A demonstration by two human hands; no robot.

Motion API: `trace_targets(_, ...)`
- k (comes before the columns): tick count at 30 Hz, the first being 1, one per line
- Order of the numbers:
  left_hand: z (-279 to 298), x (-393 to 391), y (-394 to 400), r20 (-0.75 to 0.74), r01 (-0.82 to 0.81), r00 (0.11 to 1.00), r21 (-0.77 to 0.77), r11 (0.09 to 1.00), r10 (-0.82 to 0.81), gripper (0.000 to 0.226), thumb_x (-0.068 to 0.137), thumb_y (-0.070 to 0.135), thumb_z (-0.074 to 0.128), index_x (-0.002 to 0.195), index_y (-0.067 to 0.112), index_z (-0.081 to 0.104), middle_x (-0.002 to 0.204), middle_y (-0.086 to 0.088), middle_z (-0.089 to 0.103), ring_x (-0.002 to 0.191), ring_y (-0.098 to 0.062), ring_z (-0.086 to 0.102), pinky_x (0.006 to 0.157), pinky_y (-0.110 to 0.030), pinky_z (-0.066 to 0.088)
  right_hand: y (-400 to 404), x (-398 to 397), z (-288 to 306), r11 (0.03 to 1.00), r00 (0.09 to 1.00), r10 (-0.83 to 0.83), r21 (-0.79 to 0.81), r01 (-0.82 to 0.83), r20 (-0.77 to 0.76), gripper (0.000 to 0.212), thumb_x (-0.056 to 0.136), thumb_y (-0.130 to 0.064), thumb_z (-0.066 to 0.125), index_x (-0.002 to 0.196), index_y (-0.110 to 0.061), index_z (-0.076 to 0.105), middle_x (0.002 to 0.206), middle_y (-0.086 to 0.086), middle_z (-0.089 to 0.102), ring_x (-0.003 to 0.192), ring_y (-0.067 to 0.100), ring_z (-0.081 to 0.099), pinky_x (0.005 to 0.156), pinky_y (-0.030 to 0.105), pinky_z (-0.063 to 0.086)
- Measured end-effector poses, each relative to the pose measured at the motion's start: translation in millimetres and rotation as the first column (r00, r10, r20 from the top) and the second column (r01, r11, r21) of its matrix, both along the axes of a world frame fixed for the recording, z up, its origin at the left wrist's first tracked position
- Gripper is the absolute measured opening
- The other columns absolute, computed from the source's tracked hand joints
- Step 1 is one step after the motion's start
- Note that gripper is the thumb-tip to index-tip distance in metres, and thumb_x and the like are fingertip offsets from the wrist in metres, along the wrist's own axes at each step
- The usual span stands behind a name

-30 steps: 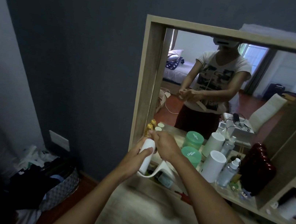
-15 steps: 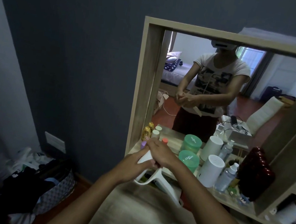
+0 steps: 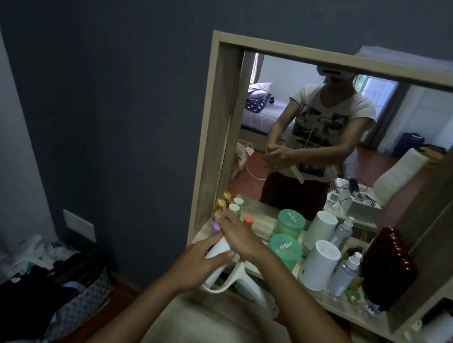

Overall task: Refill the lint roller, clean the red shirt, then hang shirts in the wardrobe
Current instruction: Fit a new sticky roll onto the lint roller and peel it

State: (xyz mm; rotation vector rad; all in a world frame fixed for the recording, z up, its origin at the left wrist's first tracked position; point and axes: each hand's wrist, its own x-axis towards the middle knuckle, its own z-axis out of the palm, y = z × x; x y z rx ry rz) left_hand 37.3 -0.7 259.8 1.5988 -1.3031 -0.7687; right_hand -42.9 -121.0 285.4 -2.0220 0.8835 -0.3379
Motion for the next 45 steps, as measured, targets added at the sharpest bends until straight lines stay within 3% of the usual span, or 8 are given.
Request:
trace_targets(7,10.5,5.5,-1.1,0.107,0.038,0.993,0.031,0.999,-0.041,0.034,0.088,0.042,0.057,0.122,0.041,0.056,0.107,0.012,0.069,0.094,-0.002,0.065,0.086,-0.031,0.053,9.7,-3.6,-3.9,0.994,0.98,-0.079,0.086,0.065,0.182,0.021,0.098,-0.041,0.045,0.112,-0.03,0.057,0.112,-0.004,0.061,0.096,0.006,0.056,0.075,0.016,0.04)
trace_targets(17,13.3,14.6,-7.5,-0.072,-0.063,0.996,-0.099,0.993,0.056,0.052,0.085,0.052,0.058,0.135,0.045,0.044,0.123,0.01,0.062,0.106,-0.008,0.063,0.093,-0.038,0.052,14.7,-13.4,7.5,0.973,0.933,-0.115,0.23,0.036,0.341,0.045,0.09,-0.057,0.05,0.129,-0.034,0.048,0.122,0.004,0.06,0.104,0.019,0.063,0.091,0.036,0.052)
trace_targets(27,27.1,50.7,-3.3,-0.081,-0.229,0.972,-0.101,0.968,0.222,0.06,0.089,0.047,0.057,0.143,0.035,0.036,0.129,0.013,0.049,0.116,-0.01,0.052,0.097,-0.033,0.047,22.5,-30.9,-13.6,0.983,0.986,0.144,-0.122,-0.134,0.078,0.03,0.079,-0.041,0.068,0.098,-0.018,0.064,0.095,0.009,0.066,0.082,0.022,0.062,0.082,0.049,0.05)
trace_targets(32,39.9,54.3,-1.2,-0.255,-0.389,0.906,-0.196,0.9,0.337,0.046,0.094,0.032,0.054,0.138,0.026,0.043,0.105,0.015,0.053,0.098,-0.002,0.055,0.081,-0.019,0.046,28.2,-22.7,-13.4,0.996,0.985,0.081,-0.053,-0.074,0.151,0.026,0.085,-0.043,0.061,0.1,-0.021,0.058,0.079,0.0,0.065,0.064,0.016,0.063,0.063,0.038,0.053)
trace_targets(35,35.6,69.7,0.6,-0.112,-0.392,0.919,-0.139,0.909,0.379,0.047,0.094,0.037,0.053,0.138,0.026,0.044,0.129,0.002,0.049,0.118,-0.014,0.05,0.099,-0.036,0.045,33.1,-16.5,-13.4,0.999,0.979,0.03,-0.023,-0.025,0.203,0.017,0.093,-0.035,0.056,0.103,-0.021,0.055,0.072,-0.002,0.061,0.056,0.009,0.057,0.051,0.026,0.046)
trace_targets(38,25.8,76.7,6.9,0.072,-0.26,0.963,0.007,0.966,0.259,0.037,0.095,0.035,0.052,0.13,0.024,0.051,0.127,0.001,0.056,0.11,-0.017,0.056,0.089,-0.032,0.048,36.2,-9.0,-12.2,0.997,0.974,-0.012,-0.069,0.029,0.226,0.017,0.092,-0.039,0.058,0.099,-0.024,0.056,0.077,-0.008,0.06,0.065,0.008,0.056,0.057,0.024,0.042)
trace_targets(42,14.6,77.5,19.2,0.187,-0.322,0.925,-0.077,0.944,0.331,0.049,0.092,0.035,0.058,0.137,0.021,0.046,0.127,0.0,0.052,0.112,-0.015,0.055,0.084,-0.021,0.045,39.6,-4.2,-13.3,0.991,0.978,-0.02,-0.122,0.046,0.205,0.019,0.089,-0.033,0.063,0.102,-0.021,0.054,0.088,-0.008,0.061,0.077,0.007,0.057,0.061,0.023,0.041)
trace_targets(45,11.9,84.2,33.5,0.313,-0.374,0.86,-0.153,0.915,0.403,0.054,0.093,0.039,0.055,0.143,0.024,0.038,0.136,-0.002,0.044,0.123,-0.016,0.047,0.101,-0.034,0.041,40.9,-3.0,-18.2,0.993,0.974,0.04,-0.114,-0.015,0.224,0.019,0.09,-0.03,0.062,0.104,-0.022,0.053,0.09,-0.002,0.063,0.076,0.011,0.06,0.06,0.023,0.046)
